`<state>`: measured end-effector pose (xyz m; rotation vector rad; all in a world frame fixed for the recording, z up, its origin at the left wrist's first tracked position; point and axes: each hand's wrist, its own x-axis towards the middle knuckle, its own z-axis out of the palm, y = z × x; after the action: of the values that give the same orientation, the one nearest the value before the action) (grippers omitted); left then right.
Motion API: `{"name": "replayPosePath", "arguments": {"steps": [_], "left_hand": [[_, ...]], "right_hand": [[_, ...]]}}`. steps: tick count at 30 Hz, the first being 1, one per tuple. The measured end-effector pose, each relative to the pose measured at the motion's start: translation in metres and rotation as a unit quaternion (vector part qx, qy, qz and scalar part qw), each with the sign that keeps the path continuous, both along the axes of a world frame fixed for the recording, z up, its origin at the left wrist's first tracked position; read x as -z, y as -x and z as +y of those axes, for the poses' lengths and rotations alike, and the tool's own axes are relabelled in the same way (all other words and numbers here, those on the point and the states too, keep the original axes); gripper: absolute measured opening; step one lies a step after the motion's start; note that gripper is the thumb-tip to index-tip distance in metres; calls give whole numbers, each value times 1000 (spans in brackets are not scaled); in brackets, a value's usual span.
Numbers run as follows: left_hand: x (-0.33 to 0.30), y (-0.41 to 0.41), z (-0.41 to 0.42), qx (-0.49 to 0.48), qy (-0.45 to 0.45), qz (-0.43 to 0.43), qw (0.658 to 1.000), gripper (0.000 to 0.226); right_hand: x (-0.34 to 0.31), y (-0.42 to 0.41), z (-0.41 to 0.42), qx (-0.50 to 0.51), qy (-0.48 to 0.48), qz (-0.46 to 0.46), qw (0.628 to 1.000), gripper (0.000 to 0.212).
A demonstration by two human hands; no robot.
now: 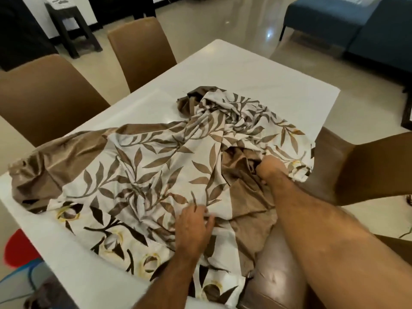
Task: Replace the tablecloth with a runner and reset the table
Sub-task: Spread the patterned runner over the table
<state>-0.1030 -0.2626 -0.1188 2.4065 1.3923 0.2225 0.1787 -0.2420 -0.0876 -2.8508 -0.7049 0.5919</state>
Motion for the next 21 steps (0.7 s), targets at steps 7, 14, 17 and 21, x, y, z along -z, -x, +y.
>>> {"name": "replayPosePath", "arguments": {"steps": [7, 14, 17, 21], "left_hand": [[13, 58, -22, 120, 114, 137, 977, 59], [8, 103, -48, 109, 117, 161, 974, 74], [-2, 133, -53, 133, 149, 198, 960, 52], [-24, 163, -42, 69, 153, 298, 940, 30]], "right_hand": [[-27, 46, -17, -146, -41, 66, 986, 18], [1, 140, -47, -280, 175, 366, 870, 33], [0, 165, -64, -291, 255, 451, 804, 32], [-3, 181, -64, -330, 160, 389, 845, 21]]}}
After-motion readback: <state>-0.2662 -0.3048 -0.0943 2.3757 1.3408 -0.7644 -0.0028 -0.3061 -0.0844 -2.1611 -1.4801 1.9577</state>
